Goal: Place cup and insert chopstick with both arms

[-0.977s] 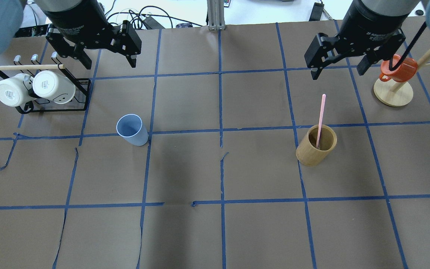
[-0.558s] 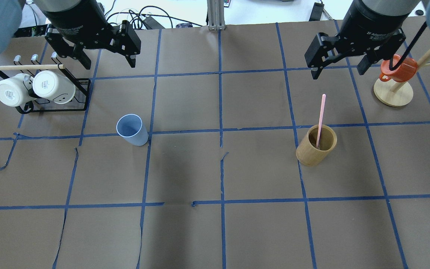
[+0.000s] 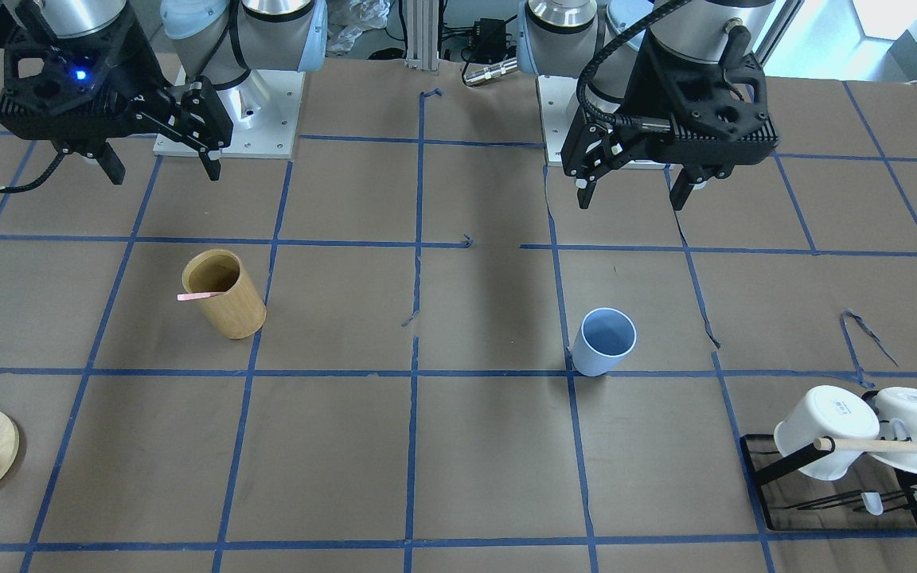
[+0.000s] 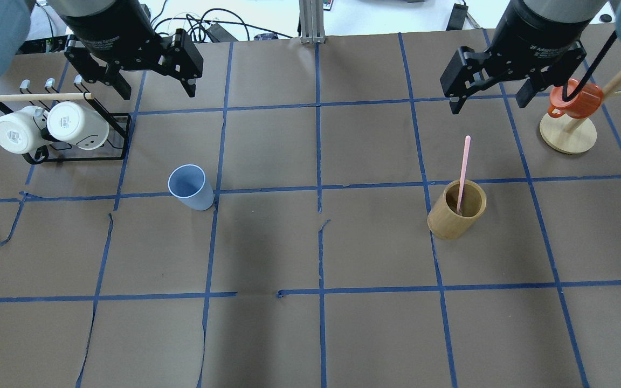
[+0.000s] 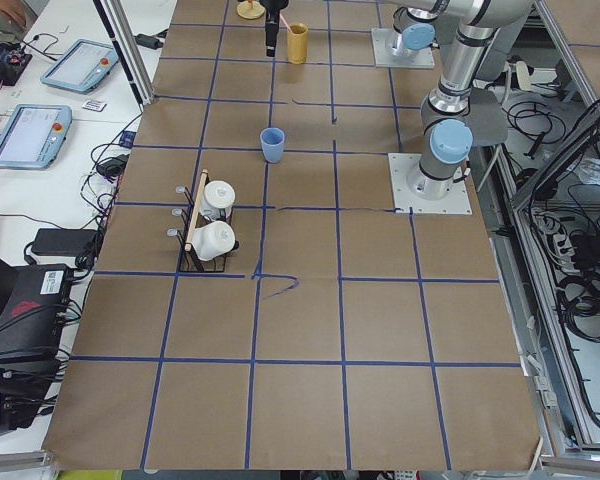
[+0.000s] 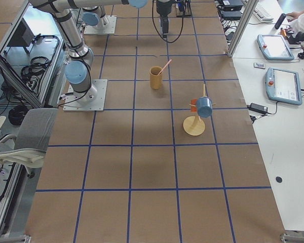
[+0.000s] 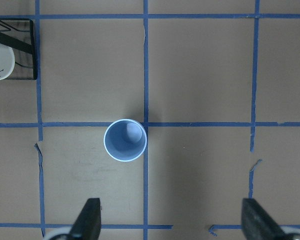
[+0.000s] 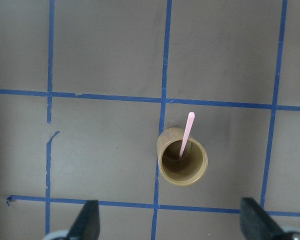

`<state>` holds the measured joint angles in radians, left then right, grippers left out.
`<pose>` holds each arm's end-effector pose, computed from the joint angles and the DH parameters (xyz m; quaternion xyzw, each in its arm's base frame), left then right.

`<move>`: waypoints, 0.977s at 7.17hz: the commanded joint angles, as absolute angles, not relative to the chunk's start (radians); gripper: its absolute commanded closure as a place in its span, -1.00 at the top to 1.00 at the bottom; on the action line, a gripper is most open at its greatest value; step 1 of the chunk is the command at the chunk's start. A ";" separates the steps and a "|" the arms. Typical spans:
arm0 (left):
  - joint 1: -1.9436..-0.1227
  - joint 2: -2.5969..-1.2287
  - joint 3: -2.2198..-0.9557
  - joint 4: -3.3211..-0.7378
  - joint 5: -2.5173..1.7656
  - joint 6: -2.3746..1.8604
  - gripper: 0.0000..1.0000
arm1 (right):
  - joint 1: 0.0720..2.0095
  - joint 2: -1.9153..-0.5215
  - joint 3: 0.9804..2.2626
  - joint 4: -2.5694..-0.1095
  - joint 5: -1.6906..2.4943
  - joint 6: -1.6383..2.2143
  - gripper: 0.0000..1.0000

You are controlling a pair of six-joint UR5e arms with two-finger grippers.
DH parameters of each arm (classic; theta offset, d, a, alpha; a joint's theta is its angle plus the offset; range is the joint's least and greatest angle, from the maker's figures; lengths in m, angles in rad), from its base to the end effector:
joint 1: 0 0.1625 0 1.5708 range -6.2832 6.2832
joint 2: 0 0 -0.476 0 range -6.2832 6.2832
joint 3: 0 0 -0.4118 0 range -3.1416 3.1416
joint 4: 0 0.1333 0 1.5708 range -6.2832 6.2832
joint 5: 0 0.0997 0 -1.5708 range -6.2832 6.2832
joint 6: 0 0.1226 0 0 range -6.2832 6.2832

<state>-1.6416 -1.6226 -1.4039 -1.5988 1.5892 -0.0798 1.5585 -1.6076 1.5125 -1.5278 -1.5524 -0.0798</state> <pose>-0.1692 -0.5331 0.5717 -0.0049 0.9990 -0.0441 0.0059 0.1294 -0.5000 0.5601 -0.0340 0.9990 -0.0264 0.0080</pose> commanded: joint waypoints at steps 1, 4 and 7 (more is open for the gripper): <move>-1.641 -1.621 -1.405 -1.600 1.589 -0.080 1.00 | 1.557 -1.606 1.513 -1.528 -1.551 -0.080 1.00; -1.641 -1.615 -1.422 -1.598 1.586 -0.081 1.00 | 1.557 -1.606 1.513 -1.528 -1.549 -0.080 1.00; -1.641 -1.615 -1.422 -1.597 1.586 -0.081 1.00 | 1.557 -1.606 1.514 -1.526 -1.539 -0.080 1.00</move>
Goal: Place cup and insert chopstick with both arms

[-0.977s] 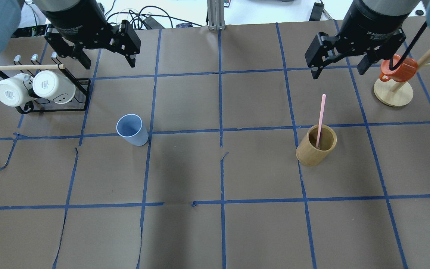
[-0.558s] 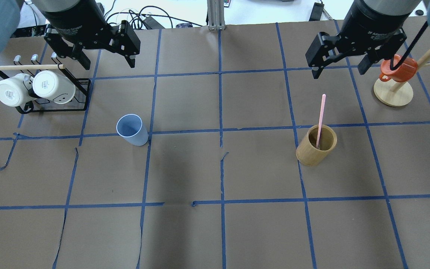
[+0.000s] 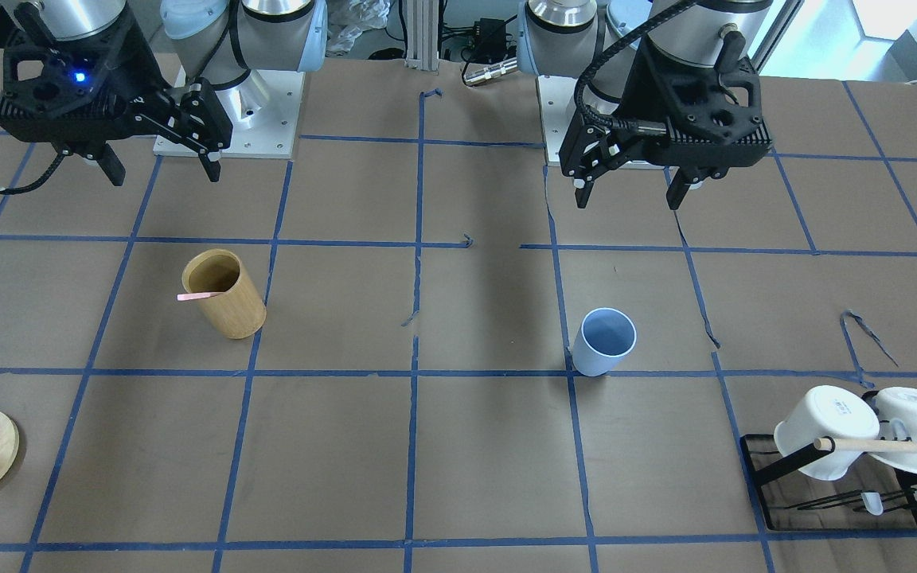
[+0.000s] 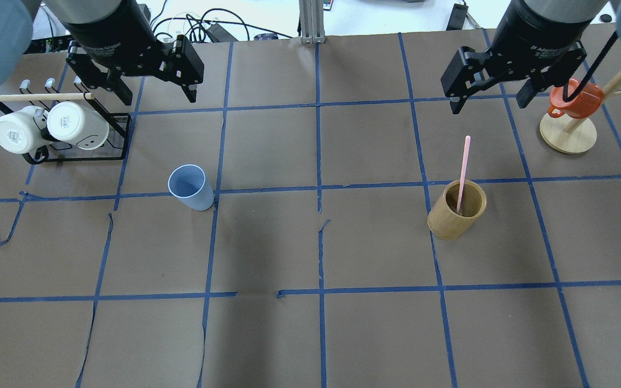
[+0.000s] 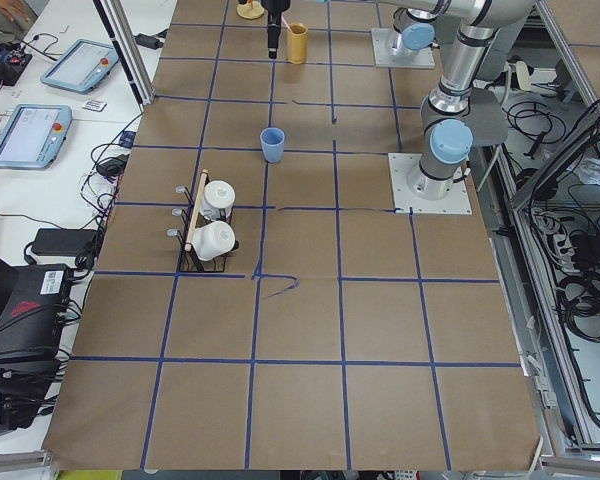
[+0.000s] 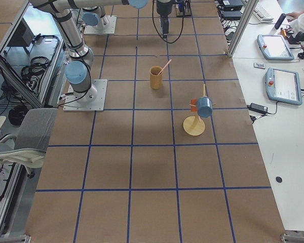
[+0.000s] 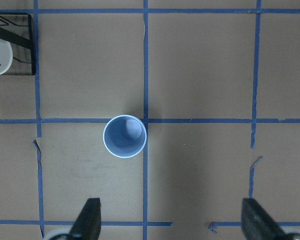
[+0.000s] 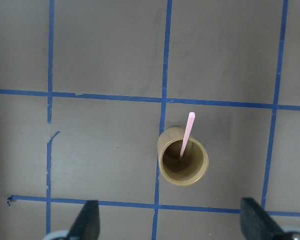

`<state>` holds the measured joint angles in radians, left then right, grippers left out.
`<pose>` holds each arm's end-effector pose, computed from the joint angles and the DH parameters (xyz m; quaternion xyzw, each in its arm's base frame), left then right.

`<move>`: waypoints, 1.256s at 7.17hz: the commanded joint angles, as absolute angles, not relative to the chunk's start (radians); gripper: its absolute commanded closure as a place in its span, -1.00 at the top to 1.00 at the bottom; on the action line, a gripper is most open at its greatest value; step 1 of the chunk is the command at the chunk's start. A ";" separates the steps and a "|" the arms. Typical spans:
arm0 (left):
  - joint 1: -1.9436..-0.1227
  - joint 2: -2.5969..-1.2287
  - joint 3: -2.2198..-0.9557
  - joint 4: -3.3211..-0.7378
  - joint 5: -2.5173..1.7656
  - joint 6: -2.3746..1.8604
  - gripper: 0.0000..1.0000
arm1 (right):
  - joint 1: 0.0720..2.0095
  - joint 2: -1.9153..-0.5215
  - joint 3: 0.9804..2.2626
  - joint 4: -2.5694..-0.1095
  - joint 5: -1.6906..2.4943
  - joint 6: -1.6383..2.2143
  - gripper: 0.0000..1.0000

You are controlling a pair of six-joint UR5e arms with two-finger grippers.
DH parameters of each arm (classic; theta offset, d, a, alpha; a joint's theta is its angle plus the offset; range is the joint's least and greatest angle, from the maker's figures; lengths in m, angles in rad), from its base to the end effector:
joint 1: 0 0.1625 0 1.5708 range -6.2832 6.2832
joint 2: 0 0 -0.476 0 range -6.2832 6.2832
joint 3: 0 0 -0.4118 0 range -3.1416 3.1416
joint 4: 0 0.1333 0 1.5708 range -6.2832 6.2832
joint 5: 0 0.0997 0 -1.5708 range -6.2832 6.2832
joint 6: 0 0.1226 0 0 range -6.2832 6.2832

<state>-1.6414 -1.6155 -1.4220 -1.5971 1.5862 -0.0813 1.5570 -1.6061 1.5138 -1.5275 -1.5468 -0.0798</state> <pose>-0.1692 -0.5292 0.5663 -0.0056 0.9992 -0.0394 0.0047 0.1293 -0.5007 0.5586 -0.0333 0.9991 -0.0250 0.0108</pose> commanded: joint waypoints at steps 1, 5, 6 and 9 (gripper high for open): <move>-1.641 -1.615 -1.424 -1.597 1.586 -0.081 1.00 | 1.557 -1.606 1.522 -1.529 -1.531 -0.080 1.00; -1.641 -1.615 -1.424 -1.597 1.586 -0.081 1.00 | 1.557 -1.606 1.536 -1.554 -1.536 -0.083 1.00; -1.640 -1.618 -1.425 -1.591 1.585 -0.081 1.00 | 1.557 -1.608 1.534 -1.563 -1.542 -0.084 1.00; -1.628 -1.658 -1.436 -1.572 1.578 -0.063 1.00 | 1.548 -1.501 1.517 -1.566 -1.539 -0.097 1.00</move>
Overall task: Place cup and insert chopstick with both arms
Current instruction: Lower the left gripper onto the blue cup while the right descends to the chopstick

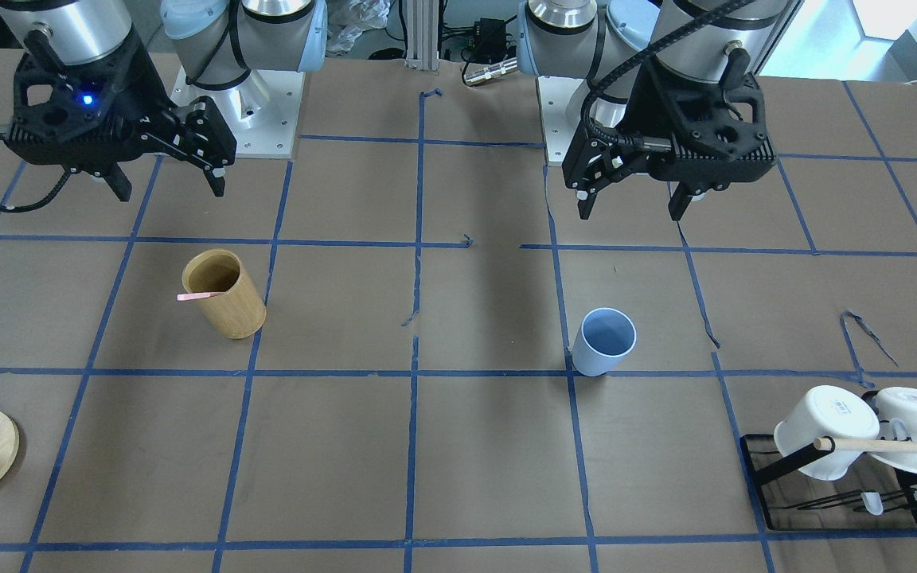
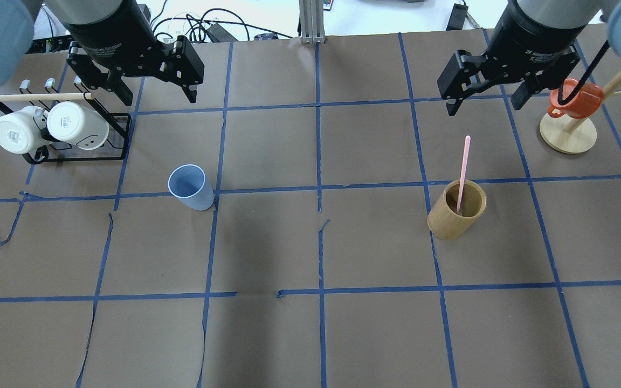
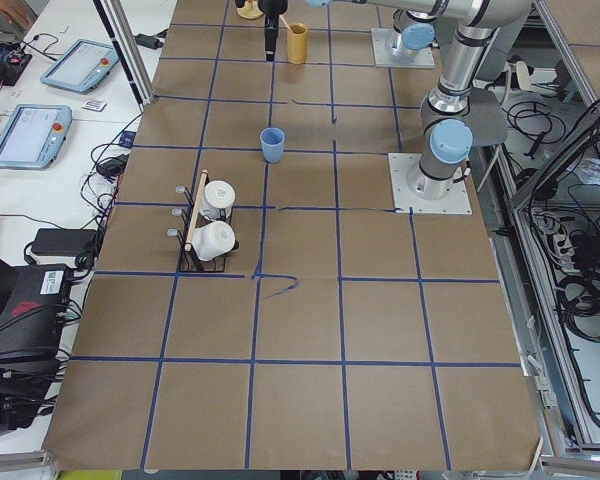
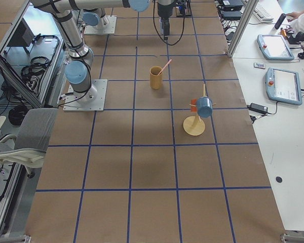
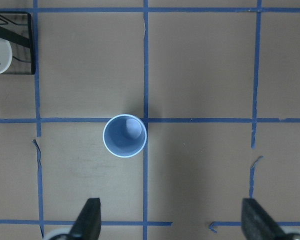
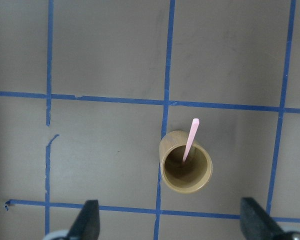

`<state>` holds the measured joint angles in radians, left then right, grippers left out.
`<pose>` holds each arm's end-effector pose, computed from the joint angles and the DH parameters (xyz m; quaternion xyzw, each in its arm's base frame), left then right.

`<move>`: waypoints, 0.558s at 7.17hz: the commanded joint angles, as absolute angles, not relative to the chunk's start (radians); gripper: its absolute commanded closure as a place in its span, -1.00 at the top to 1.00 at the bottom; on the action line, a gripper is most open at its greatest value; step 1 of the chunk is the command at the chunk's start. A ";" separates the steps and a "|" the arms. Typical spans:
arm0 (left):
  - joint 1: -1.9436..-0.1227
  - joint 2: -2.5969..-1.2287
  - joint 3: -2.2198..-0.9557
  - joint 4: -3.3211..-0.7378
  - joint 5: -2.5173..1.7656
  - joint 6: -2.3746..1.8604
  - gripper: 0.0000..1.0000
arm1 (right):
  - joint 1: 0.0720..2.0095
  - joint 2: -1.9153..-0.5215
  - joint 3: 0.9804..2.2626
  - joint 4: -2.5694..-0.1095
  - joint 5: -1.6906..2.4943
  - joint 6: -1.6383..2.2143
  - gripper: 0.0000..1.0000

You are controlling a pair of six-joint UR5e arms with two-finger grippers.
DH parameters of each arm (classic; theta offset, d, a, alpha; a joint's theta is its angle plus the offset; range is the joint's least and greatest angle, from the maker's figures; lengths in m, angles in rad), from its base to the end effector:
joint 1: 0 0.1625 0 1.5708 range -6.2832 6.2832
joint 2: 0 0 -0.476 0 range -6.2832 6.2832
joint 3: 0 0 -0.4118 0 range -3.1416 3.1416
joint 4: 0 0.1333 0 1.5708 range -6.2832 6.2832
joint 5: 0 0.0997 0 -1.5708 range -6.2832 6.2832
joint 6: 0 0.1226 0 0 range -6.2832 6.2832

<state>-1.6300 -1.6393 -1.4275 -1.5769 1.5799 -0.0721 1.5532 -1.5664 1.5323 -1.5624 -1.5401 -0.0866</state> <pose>-0.1646 -0.5423 0.5527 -0.0066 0.9994 -0.0346 0.0023 0.1280 -0.5188 0.5326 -0.0347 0.9992 -0.0136 0.0147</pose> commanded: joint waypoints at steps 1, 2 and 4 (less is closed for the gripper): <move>-1.625 -1.679 -1.490 -1.539 1.583 -0.049 1.00 | 1.545 -1.473 1.523 -1.572 -1.549 -0.103 1.00; -1.624 -1.696 -1.576 -1.434 1.586 -0.038 1.00 | 1.542 -1.415 1.525 -1.588 -1.552 -0.121 1.00; -1.621 -1.744 -1.766 -1.155 1.588 -0.037 1.00 | 1.540 -1.341 1.543 -1.639 -1.604 -0.152 1.00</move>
<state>-1.6232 -1.7150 -1.6587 -1.3119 1.5861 -0.0403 1.5412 -1.3825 1.5302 -1.6067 -1.5798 -0.1387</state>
